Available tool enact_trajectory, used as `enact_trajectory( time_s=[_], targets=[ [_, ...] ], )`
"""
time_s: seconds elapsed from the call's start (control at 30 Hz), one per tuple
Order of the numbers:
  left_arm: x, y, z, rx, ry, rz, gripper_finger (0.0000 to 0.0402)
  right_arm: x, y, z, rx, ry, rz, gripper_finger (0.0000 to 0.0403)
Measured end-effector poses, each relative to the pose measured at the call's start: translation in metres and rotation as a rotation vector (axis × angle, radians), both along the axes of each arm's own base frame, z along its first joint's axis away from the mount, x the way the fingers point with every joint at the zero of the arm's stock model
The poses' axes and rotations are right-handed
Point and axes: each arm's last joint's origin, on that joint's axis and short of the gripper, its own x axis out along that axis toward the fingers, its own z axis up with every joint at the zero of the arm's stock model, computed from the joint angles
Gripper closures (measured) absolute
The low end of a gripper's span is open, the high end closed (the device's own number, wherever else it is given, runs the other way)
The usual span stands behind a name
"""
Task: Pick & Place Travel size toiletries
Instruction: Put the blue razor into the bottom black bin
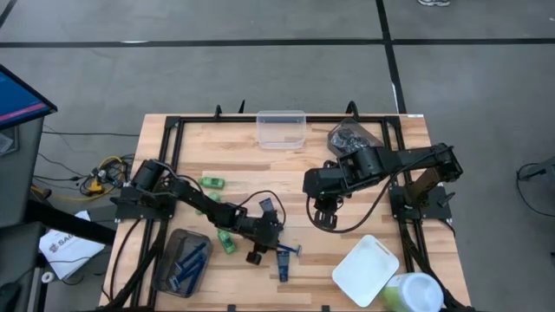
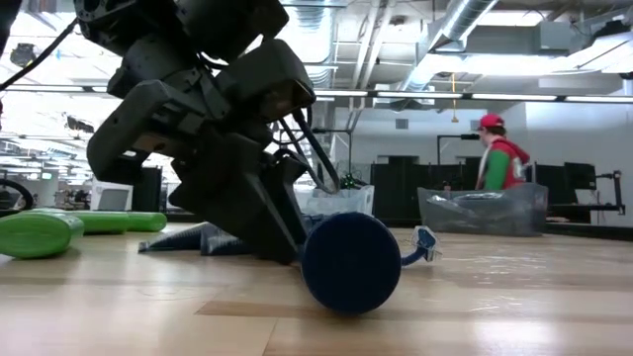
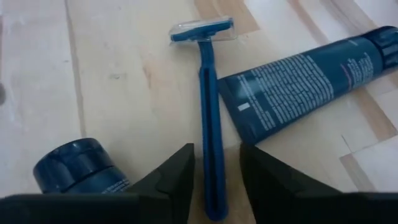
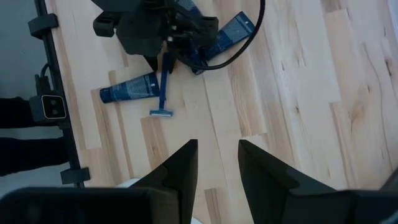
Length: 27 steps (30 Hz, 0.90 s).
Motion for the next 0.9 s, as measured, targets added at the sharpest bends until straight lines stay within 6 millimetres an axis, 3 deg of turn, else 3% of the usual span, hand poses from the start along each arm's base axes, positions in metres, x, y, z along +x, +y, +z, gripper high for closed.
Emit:
enact_trajectory(
  time_s=[0.23, 0.47, 0.6, 0.77, 0.9],
  targets=[
    [0.000, 0.001, -0.001, 0.015, 0.007, 0.018, 0.0381, 0.000, 0.000, 0.000, 0.000, 0.000, 0.000, 0.0294],
    [-0.001, 0.002, -0.001, 0.034, 0.005, 0.034, 0.0371, 0.000, 0.000, 0.000, 0.002, 0.000, 0.001, 0.0294],
    [-0.004, 0.003, 0.008, 0.042, 0.003, 0.042, 0.0385, 0.001, 0.000, 0.001, 0.006, -0.017, 0.001, 0.0294],
    [-0.006, 0.007, 0.038, 0.057, -0.079, 0.085, 0.0383, 0.001, 0.000, 0.013, 0.011, -0.071, 0.021, 0.0294],
    [-0.013, 0.010, 0.062, 0.060, -0.123, 0.106, 0.0384, -0.001, 0.000, 0.036, 0.008, -0.172, 0.073, 0.0296]
  ],
)
